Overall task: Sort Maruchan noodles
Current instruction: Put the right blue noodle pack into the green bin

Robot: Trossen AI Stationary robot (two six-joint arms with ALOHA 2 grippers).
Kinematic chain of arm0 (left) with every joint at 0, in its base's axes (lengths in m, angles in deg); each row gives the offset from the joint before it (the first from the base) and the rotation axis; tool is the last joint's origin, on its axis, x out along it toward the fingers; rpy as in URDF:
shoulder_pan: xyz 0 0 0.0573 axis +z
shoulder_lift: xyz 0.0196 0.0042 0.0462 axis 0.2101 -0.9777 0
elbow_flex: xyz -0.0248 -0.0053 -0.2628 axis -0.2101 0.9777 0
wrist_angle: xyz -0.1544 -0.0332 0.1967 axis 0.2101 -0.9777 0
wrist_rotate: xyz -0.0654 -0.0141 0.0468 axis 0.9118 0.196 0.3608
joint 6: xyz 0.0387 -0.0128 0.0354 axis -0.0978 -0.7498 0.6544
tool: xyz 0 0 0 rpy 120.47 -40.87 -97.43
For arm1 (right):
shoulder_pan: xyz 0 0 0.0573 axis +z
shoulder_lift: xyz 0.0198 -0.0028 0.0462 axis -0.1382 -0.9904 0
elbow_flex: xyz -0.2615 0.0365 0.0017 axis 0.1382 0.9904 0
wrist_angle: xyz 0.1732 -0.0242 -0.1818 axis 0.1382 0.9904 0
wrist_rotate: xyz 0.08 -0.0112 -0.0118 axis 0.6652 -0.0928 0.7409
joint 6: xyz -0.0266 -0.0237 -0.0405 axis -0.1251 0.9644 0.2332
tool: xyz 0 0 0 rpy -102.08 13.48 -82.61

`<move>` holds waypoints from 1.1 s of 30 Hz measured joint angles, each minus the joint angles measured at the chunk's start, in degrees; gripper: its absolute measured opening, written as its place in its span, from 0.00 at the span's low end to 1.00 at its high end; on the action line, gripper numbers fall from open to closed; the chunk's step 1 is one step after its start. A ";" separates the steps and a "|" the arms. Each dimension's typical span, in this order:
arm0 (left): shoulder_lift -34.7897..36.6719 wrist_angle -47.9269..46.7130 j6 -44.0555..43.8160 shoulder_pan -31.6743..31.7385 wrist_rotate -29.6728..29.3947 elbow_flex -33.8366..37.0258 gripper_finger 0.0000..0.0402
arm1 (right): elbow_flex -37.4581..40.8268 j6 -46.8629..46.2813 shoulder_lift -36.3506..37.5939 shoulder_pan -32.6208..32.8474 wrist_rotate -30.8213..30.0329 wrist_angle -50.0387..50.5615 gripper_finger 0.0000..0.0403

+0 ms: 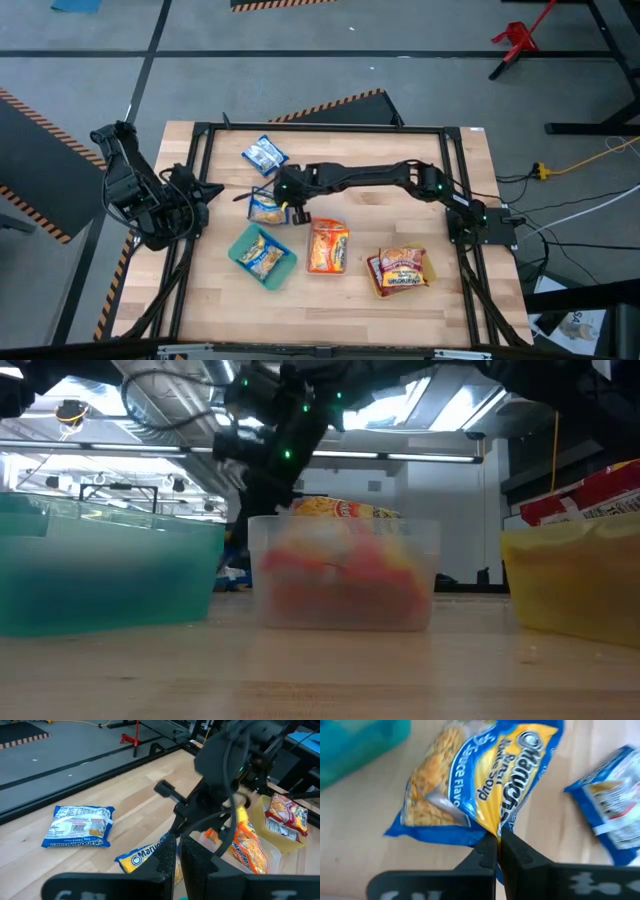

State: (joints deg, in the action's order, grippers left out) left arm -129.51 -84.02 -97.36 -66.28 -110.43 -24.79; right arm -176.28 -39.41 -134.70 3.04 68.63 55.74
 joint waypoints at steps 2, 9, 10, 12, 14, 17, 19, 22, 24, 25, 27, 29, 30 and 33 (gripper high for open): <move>-0.01 0.01 0.00 0.02 0.00 0.00 0.04 | -1.80 -0.16 0.04 0.00 -0.02 1.27 0.00; -0.01 0.00 0.02 0.02 0.04 0.00 0.04 | -8.06 -1.41 0.04 0.00 -0.13 4.79 0.00; 0.00 0.01 0.02 0.01 0.05 0.00 0.04 | -8.78 -1.46 0.04 0.00 -0.54 4.94 0.00; 0.01 -0.01 0.03 0.02 0.06 0.00 0.04 | -10.49 -1.49 0.04 0.00 -0.95 6.23 0.00; -0.01 0.01 0.04 0.02 0.06 0.01 0.04 | -12.24 -2.02 0.05 0.00 -0.94 7.10 0.00; 0.02 -0.02 0.11 0.00 0.08 0.02 0.04 | -14.12 -2.99 0.13 0.11 -0.94 7.95 0.00; 0.02 -0.01 0.58 0.00 0.10 0.02 0.04 | -15.70 -3.02 0.13 0.44 -1.14 9.44 0.00; 0.00 -0.02 1.50 0.01 0.12 0.02 0.04 | -17.30 -3.04 0.22 1.11 -1.90 9.18 0.00; -0.01 -0.02 1.52 0.01 0.08 0.02 0.04 | -18.16 -3.02 0.22 1.86 -2.06 9.55 0.00; 0.02 -0.04 1.52 0.00 0.01 0.02 0.04 | -18.15 -3.02 0.39 2.30 -2.34 8.97 0.00; -0.01 -0.04 1.53 0.02 -0.01 0.02 0.04 | -18.00 -3.02 0.95 3.11 -2.46 8.89 0.00; 0.00 -0.05 1.55 0.01 -0.02 0.02 0.04 | -18.28 -3.03 1.19 4.13 -3.07 9.00 0.00; 0.01 -0.07 1.55 0.02 -0.01 0.02 0.04 | -18.27 -3.01 1.23 4.71 -4.23 8.99 0.00; 0.00 -0.17 1.59 0.02 -0.03 0.02 0.04 | -18.17 -2.12 1.66 6.75 -9.01 8.50 0.00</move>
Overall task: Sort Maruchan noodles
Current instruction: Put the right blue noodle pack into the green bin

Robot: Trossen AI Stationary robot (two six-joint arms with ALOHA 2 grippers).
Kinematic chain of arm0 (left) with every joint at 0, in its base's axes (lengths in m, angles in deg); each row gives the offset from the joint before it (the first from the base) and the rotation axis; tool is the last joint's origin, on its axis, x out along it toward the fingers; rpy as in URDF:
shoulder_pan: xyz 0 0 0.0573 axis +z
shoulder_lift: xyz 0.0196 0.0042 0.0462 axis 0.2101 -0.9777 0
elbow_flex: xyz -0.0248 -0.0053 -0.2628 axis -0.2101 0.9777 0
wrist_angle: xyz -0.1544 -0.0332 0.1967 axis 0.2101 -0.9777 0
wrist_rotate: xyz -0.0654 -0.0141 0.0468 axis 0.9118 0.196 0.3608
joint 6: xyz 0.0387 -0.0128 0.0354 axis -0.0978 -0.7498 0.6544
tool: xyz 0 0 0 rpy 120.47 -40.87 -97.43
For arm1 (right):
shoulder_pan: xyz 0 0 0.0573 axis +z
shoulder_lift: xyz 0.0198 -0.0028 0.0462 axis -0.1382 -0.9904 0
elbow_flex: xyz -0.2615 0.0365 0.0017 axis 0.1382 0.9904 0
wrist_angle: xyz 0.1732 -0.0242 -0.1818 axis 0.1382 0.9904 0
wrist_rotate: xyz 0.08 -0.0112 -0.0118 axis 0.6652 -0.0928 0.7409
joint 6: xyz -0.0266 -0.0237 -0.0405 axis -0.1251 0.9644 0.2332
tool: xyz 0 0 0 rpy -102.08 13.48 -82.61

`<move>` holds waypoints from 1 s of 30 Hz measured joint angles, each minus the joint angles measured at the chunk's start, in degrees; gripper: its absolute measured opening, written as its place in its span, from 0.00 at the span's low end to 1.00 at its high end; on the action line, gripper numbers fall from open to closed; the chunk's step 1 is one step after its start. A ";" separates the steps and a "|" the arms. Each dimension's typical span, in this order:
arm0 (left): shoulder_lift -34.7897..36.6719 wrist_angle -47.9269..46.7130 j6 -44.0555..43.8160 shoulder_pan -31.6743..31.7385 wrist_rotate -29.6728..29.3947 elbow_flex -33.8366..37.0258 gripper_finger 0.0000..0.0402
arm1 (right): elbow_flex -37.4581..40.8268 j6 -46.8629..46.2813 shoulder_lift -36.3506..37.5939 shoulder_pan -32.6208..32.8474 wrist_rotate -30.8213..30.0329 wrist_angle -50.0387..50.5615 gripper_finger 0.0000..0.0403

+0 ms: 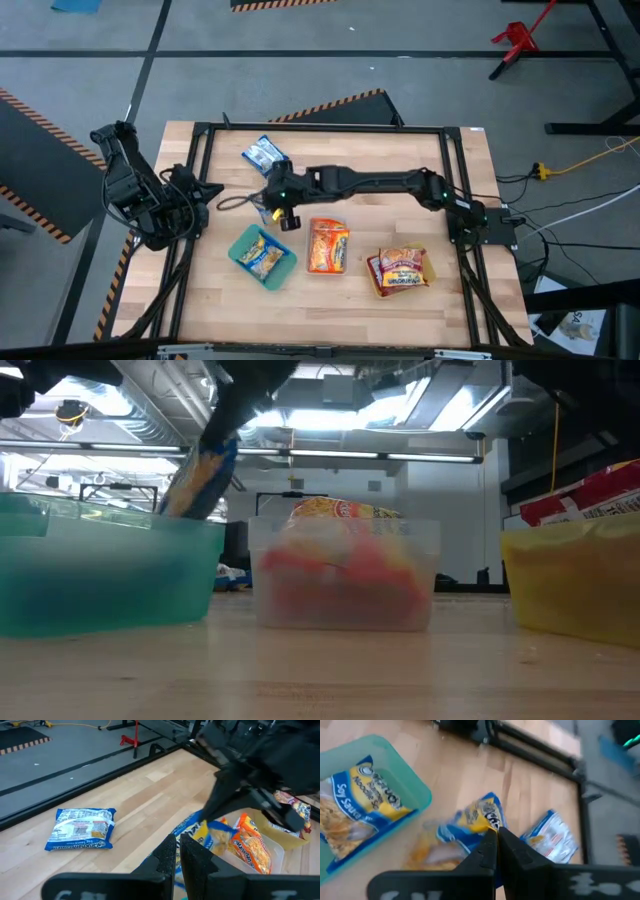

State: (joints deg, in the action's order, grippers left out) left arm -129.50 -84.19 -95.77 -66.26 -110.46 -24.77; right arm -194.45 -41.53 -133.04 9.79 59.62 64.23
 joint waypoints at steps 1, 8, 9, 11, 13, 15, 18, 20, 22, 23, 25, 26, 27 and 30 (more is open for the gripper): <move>0.01 0.00 0.00 0.00 0.00 0.00 0.04 | -0.05 0.80 0.09 0.59 -1.29 -0.67 0.00; -0.01 0.00 0.01 -0.02 -0.06 0.00 0.04 | -0.07 2.43 1.09 4.60 -6.24 -2.81 0.00; 0.00 0.00 0.01 0.00 -0.16 0.00 0.04 | -0.07 2.67 1.55 5.12 -7.02 -2.99 0.00; 0.01 0.00 0.00 -0.02 -0.36 0.00 0.04 | -0.06 3.01 2.03 6.07 -7.93 -4.02 0.00; 0.01 0.00 0.00 0.00 -0.39 0.00 0.04 | -0.07 3.01 2.87 6.83 -7.95 -4.31 0.00; 0.01 0.02 0.00 -0.02 -0.41 0.00 0.04 | -0.17 2.36 3.32 7.57 -7.96 -5.40 0.00; -0.01 0.02 0.00 -0.02 -0.42 0.00 0.04 | -0.15 -0.90 3.69 8.51 -6.83 -4.89 0.00; -0.01 0.02 0.00 0.00 -0.46 0.00 0.04 | -0.10 -2.93 3.69 9.09 -5.40 -4.83 0.00; -0.05 0.02 0.00 -0.02 -0.48 0.00 0.04 | -0.07 -4.56 3.34 9.56 -4.73 -5.50 0.00; -0.05 0.02 0.00 0.00 -0.48 0.00 0.04 | -0.07 -4.93 3.20 9.82 -4.46 -5.55 0.00; -0.10 0.02 0.00 -0.02 -0.48 0.00 0.04 | 0.19 -5.17 3.06 9.90 -4.32 -5.19 0.00; -0.12 0.02 0.00 -0.02 -0.48 0.00 0.04 | 0.67 -5.34 3.06 9.90 -4.22 -5.55 0.00; -0.10 0.02 0.00 0.00 -0.48 0.00 0.04 | 1.01 -6.01 3.06 9.87 -4.26 -5.62 0.00; -0.10 0.02 0.00 0.00 -0.46 0.00 0.04 | 1.18 -8.55 3.06 9.09 -3.51 -1.94 0.03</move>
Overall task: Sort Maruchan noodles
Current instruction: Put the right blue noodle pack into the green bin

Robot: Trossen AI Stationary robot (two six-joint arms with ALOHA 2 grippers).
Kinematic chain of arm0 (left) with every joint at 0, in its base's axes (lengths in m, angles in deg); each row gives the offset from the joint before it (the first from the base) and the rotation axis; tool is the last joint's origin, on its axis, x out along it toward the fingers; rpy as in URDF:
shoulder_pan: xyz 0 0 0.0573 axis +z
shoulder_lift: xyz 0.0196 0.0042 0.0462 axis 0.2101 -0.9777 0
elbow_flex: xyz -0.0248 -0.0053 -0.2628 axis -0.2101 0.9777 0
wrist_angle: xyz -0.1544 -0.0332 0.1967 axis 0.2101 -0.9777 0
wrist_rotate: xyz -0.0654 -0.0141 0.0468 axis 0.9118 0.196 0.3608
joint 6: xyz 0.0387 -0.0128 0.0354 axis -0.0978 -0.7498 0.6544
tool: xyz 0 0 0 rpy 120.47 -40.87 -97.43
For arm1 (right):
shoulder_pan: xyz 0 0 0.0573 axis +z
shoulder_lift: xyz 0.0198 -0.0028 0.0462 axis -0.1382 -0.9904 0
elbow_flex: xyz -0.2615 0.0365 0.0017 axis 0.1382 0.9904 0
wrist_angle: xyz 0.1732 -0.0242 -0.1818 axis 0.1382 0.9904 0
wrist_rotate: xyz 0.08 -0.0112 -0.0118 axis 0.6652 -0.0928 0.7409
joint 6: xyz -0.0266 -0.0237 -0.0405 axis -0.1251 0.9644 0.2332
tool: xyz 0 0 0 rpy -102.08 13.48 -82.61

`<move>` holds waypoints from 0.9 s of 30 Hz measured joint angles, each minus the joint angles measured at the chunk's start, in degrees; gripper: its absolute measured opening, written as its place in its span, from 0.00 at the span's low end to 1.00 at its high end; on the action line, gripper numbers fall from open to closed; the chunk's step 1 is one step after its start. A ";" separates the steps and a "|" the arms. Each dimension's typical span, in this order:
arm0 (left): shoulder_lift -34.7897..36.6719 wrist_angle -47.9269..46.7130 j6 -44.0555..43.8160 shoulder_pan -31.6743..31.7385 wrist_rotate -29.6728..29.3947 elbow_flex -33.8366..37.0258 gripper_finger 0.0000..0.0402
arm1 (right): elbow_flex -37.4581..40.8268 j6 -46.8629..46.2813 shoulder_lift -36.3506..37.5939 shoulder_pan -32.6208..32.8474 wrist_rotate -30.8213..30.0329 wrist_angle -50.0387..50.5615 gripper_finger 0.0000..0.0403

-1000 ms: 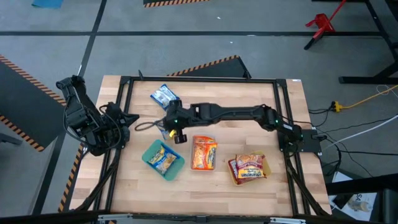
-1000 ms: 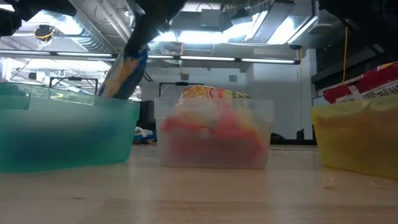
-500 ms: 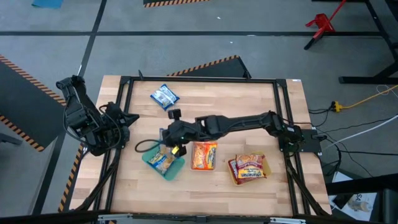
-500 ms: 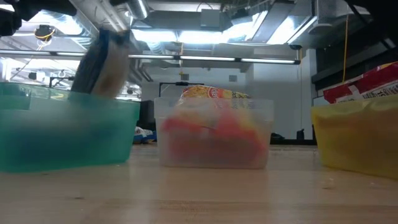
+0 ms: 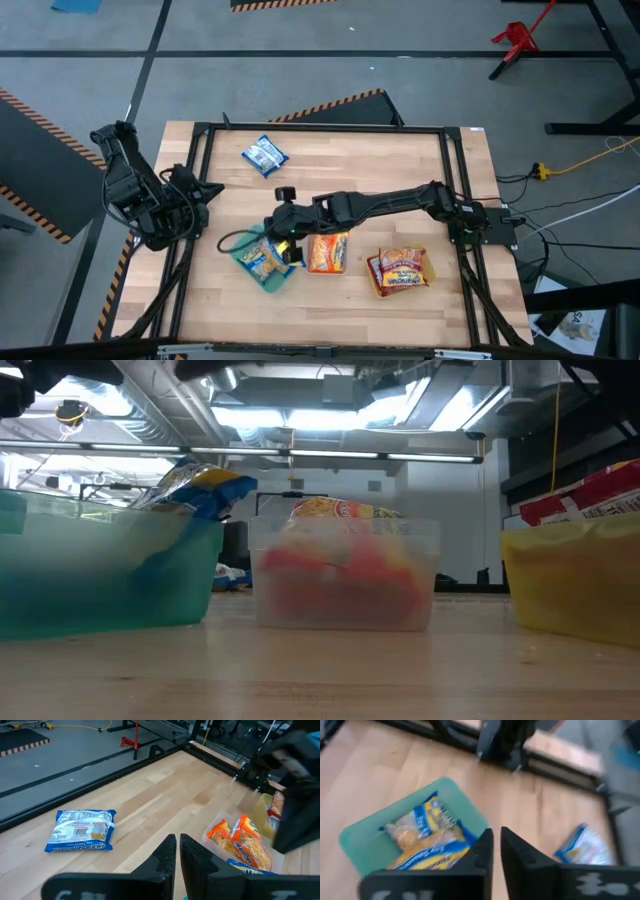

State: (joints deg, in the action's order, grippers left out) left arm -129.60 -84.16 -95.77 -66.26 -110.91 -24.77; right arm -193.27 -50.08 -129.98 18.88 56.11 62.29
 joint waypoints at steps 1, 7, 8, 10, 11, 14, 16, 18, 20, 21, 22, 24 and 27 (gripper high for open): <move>0.00 0.00 0.00 -0.01 0.02 0.00 0.04 | 0.04 -1.81 0.00 -0.37 1.25 1.17 0.05; -0.66 0.00 0.56 -0.01 0.00 0.00 0.04 | 4.91 -9.97 -0.22 -2.39 6.90 2.35 0.36; -0.75 0.02 0.84 0.00 0.00 0.00 0.04 | 5.78 -10.67 -0.13 -2.67 6.86 1.98 0.42; -1.11 0.04 0.98 -0.02 0.00 0.00 0.04 | 7.98 -13.64 0.02 -3.25 6.73 1.71 0.54; -1.35 0.06 0.98 -0.02 0.00 0.00 0.04 | 9.09 -15.22 -0.01 -3.57 6.74 1.95 0.60; -1.90 0.09 1.00 -0.01 0.04 0.00 0.04 | 11.70 -19.41 -0.17 -3.98 7.17 1.65 0.73; -2.23 0.09 0.99 0.00 0.04 0.00 0.04 | 12.66 -21.24 -0.17 -4.02 7.91 0.18 0.79; -2.31 0.11 1.01 -0.02 0.06 0.00 0.04 | 13.60 -22.84 -0.17 -3.94 9.29 -1.01 0.82; -2.47 0.11 1.01 0.00 0.05 0.00 0.04 | 14.71 -23.98 -0.14 -3.86 11.41 -2.74 0.83; -2.55 0.15 1.01 -0.02 0.06 0.00 0.04 | 15.18 -24.69 -0.13 -3.85 12.34 -3.13 0.83; -2.58 0.19 1.01 -0.02 0.06 0.00 0.04 | 15.46 -25.05 -0.13 -3.85 13.16 -3.15 0.82; -2.54 0.20 1.01 -0.01 0.06 0.00 0.04 | 15.52 -25.17 -0.13 -3.85 13.74 -2.99 0.81; -2.54 0.20 1.01 0.00 0.09 0.00 0.04 | 15.50 -25.09 0.33 -3.85 14.99 -4.35 0.78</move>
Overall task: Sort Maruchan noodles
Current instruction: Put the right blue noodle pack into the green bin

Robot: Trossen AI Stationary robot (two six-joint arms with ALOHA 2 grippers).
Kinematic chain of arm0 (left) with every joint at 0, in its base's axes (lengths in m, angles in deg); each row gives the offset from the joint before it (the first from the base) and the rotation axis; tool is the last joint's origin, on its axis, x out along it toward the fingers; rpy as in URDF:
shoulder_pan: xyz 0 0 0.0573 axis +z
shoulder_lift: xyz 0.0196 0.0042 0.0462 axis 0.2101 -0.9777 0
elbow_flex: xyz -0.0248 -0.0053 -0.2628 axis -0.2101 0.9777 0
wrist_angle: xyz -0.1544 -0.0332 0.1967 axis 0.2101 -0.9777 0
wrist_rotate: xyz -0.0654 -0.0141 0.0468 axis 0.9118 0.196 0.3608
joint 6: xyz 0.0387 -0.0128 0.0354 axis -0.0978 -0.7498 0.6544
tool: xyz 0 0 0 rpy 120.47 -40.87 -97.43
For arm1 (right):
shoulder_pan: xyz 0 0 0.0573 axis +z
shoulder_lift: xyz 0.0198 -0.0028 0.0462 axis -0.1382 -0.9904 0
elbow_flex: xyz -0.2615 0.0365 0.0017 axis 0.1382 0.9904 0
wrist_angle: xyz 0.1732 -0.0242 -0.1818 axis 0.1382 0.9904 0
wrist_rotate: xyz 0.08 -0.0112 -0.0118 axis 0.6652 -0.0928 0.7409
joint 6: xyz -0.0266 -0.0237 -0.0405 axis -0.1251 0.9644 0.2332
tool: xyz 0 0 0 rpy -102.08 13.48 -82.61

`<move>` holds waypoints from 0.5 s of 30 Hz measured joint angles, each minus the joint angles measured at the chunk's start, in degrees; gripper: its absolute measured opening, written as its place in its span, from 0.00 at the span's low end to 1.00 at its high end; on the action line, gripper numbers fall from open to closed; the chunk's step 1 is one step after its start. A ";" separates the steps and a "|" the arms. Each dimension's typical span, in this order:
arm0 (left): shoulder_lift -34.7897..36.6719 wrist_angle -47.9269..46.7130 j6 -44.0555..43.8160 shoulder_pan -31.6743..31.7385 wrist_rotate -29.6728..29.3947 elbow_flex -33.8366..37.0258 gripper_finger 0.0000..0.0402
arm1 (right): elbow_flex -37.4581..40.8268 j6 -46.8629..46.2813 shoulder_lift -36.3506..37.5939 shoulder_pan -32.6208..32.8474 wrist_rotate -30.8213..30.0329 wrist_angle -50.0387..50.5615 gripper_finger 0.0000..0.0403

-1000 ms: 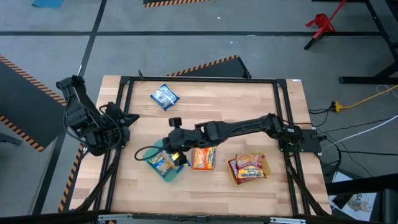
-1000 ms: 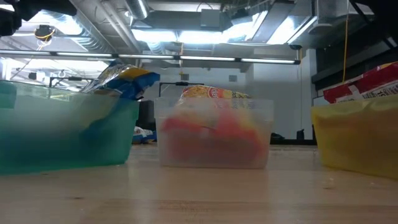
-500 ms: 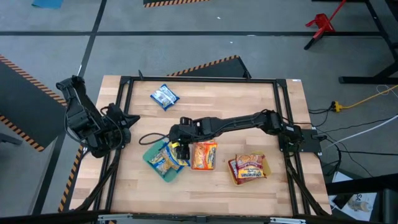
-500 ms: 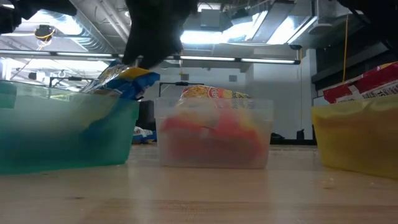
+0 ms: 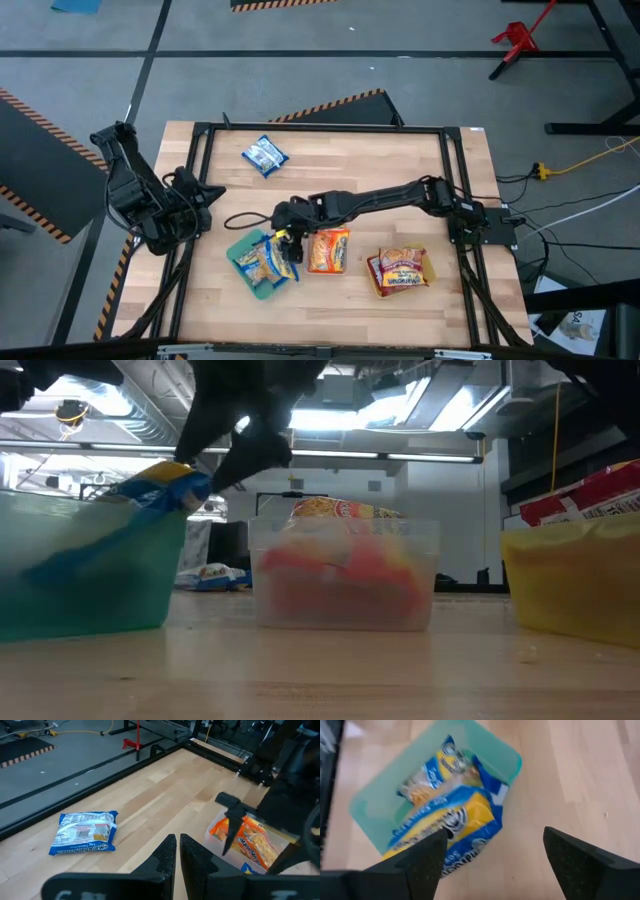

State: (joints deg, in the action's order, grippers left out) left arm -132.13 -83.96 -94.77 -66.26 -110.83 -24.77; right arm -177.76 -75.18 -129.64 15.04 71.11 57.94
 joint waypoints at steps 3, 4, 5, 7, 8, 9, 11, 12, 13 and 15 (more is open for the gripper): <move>0.00 0.00 -0.02 0.01 0.00 0.00 0.04 | -0.01 0.16 1.55 -0.07 0.59 -0.52 0.77; 0.00 0.01 -0.02 -0.02 0.00 0.00 0.04 | -0.06 0.14 2.13 -0.07 0.98 -0.62 0.77; 0.00 0.01 -0.02 -0.02 0.00 0.00 0.04 | -0.10 0.16 2.52 -0.06 1.32 -0.28 0.77; 0.00 -0.01 0.00 -0.01 0.00 0.00 0.04 | -0.14 -0.24 2.62 0.00 2.12 0.36 0.77; 0.00 0.00 -0.02 -0.02 0.00 0.00 0.04 | -0.05 -1.26 2.50 0.02 2.60 0.80 0.77; 0.00 -0.01 -0.01 -0.01 0.00 0.00 0.04 | 0.47 -2.36 2.47 0.08 3.28 0.36 0.77; 0.00 0.00 0.00 0.00 0.00 0.00 0.04 | 2.42 -5.13 2.46 0.15 5.05 -3.39 0.76; 0.00 -0.01 0.00 0.01 -0.02 0.00 0.04 | 3.26 -6.57 2.46 0.03 5.23 -4.41 0.76; 0.00 -0.01 0.00 0.00 -0.03 0.00 0.04 | 3.81 -7.63 2.43 0.00 5.15 -4.43 0.76; 0.00 0.01 0.00 0.01 -0.03 0.00 0.04 | 4.64 -8.73 2.35 -0.27 5.10 -5.00 0.76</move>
State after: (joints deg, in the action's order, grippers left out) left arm -132.13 -83.95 -94.77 -66.26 -110.86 -24.77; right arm -173.13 -83.90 -127.29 14.77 76.20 52.95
